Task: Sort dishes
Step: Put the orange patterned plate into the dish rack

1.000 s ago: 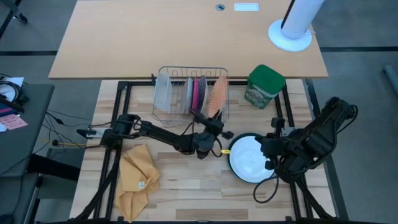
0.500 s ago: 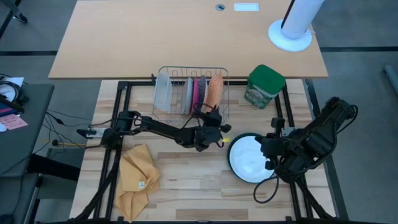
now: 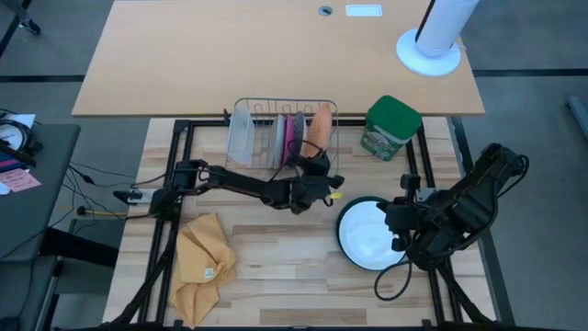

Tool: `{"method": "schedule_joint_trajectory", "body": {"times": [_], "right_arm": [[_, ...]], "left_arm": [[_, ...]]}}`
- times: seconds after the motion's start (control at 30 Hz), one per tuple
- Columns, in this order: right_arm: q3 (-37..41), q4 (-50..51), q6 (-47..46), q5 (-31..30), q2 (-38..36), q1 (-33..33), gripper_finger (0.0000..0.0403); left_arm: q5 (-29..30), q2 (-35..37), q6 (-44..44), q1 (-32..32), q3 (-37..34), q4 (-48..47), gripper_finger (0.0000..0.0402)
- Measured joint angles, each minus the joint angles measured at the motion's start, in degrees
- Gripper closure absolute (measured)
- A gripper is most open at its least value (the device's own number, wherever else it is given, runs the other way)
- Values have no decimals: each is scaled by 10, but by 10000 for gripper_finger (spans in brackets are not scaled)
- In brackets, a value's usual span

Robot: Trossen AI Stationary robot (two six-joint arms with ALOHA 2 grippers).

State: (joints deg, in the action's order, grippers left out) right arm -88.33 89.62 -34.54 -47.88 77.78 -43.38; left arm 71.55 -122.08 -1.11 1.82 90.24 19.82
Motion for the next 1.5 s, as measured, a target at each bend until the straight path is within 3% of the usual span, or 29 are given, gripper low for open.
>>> {"method": "schedule_joint_trajectory", "body": {"times": [0.3, 0.47, 1.13, 1.5], "right_arm": [[0, 0, 0, 0, 0, 0, 403], [0, 0, -3, 0, 0, 0, 403], [0, 1, -6, 0, 0, 0, 403], [0, 1, -6, 0, 0, 0, 403]], "left_arm": [[-31, 0, -75, -15, 22, -110, 395], [-8, 0, -127, -16, 22, -167, 395], [-25, 2, -221, -19, 23, -252, 392], [-27, 2, -210, -18, 23, -268, 387]]}}
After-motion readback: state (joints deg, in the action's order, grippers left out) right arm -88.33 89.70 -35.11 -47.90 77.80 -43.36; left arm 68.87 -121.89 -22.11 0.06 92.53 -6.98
